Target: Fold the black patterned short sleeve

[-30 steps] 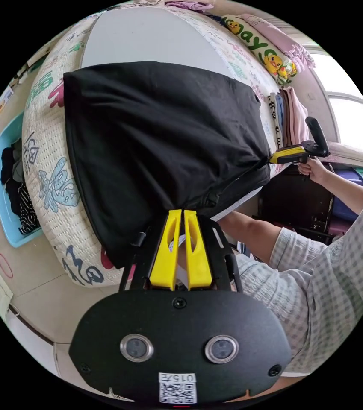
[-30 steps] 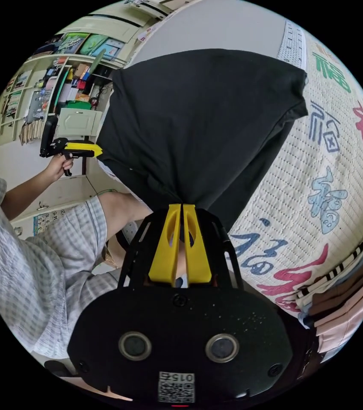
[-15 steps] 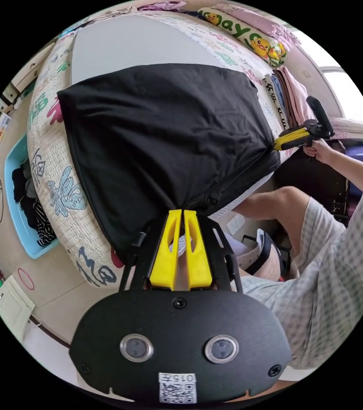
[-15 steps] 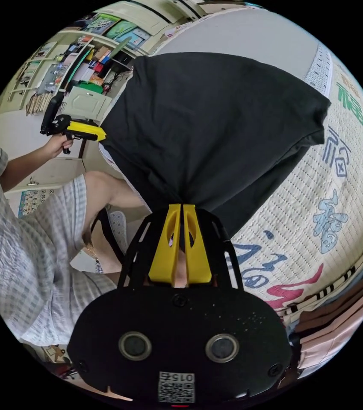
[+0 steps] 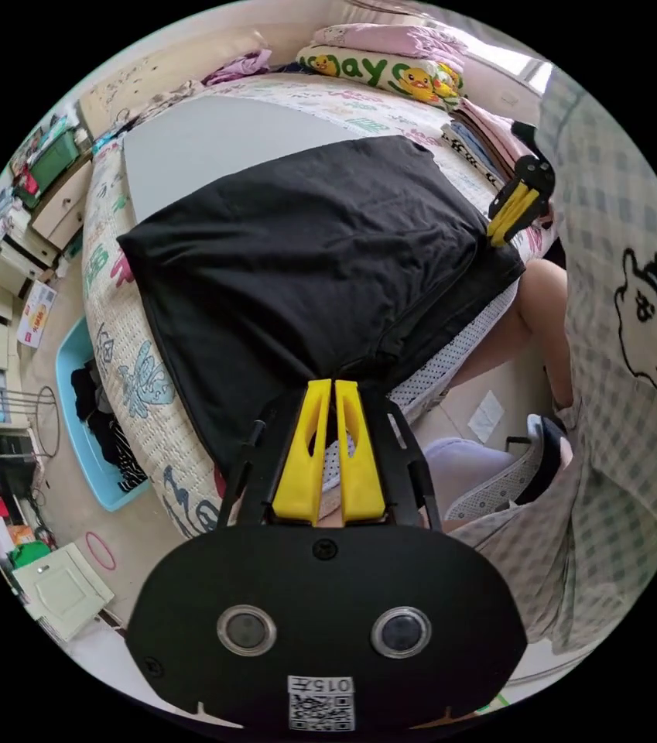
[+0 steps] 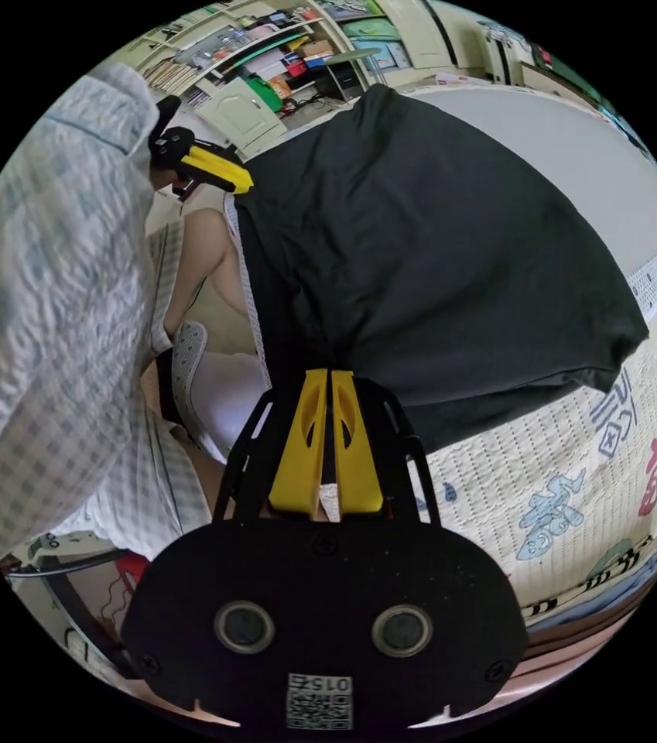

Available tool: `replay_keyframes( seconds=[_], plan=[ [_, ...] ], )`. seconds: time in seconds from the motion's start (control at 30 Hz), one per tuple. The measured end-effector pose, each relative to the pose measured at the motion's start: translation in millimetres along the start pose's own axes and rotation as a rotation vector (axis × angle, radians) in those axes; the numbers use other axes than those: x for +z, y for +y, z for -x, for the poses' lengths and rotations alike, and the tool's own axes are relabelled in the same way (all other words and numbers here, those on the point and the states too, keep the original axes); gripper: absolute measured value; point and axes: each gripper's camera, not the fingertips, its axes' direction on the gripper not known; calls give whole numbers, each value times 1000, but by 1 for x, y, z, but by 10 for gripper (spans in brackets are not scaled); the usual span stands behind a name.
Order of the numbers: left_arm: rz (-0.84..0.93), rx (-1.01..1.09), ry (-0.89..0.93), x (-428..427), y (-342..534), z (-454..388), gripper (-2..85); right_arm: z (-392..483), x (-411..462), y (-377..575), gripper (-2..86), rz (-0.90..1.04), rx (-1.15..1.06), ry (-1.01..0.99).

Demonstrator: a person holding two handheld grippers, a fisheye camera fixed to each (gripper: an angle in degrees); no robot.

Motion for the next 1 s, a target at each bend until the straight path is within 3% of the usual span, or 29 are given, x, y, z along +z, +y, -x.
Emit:
replay_keyframes(
  seconds=[0.13,0.27,0.7,1.0],
  plan=[
    [20,139,-126,-2,13,-27,3,38,-5,-7,-4,90,-131,82],
    [-26,74,-102,-7,37,-25,4,79,-7,8,-4,72,-169,202],
    [-219,-200,-56,-23,118,-13,3,191,-17,94,-1,-108,346,422],
    [-308,-396,-16,-47,194,10,0,242,-39,185,10,-260,636,399]
  ],
)
